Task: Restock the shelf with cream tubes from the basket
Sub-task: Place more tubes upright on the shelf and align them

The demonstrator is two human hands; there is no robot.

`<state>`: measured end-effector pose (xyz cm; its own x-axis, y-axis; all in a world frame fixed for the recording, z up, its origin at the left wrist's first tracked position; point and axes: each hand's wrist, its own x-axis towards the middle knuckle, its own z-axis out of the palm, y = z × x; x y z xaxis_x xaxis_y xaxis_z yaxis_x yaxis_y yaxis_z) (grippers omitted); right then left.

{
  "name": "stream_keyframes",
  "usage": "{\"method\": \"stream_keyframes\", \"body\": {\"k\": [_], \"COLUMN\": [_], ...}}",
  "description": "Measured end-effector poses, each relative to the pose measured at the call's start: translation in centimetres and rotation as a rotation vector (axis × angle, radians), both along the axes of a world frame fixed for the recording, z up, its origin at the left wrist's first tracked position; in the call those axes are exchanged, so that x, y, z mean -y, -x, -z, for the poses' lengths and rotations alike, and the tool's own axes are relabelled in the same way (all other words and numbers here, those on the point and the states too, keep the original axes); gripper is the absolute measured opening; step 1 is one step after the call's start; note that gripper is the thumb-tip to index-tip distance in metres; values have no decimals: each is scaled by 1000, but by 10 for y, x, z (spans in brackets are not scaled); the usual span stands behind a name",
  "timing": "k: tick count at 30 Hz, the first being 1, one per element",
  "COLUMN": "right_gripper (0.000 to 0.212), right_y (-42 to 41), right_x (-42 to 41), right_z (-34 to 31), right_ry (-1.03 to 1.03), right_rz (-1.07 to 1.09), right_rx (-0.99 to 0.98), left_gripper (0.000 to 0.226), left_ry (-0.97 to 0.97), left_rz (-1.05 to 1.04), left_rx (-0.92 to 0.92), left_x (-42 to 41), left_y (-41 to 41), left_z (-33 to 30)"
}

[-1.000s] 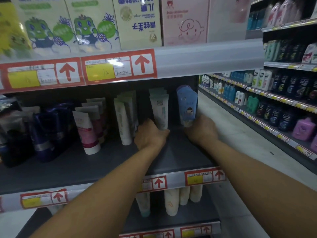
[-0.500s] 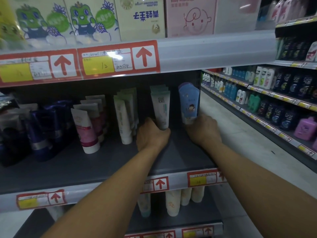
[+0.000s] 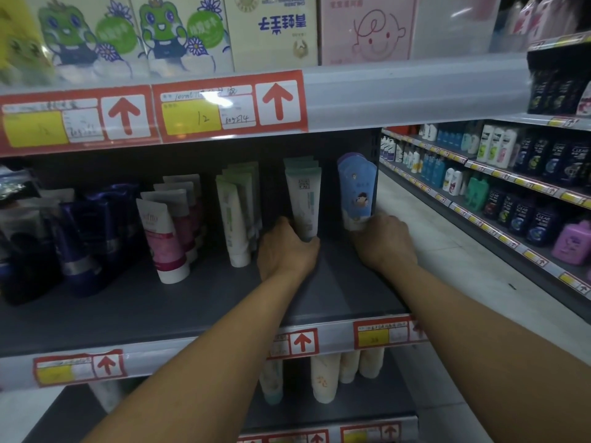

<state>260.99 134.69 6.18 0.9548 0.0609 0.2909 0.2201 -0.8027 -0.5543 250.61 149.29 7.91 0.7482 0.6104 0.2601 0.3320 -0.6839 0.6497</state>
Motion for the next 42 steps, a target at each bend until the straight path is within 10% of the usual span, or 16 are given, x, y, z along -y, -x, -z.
{"method": "stream_keyframes", "body": {"k": [29,42], "right_gripper": [59,41], "right_y": [28,121], "right_x": [8,24], "right_z": [-11,-45], "right_ry": [104,162], "right_rz": [-38,-97], "right_rx": [32,188], "left_gripper": [78,31], "left_ry": [10,-145], "left_rz": [32,238], "left_rx": [-62,-68], "left_x": [-4,-1], "left_y": [9,104], "left_z": [-2,-23]}}
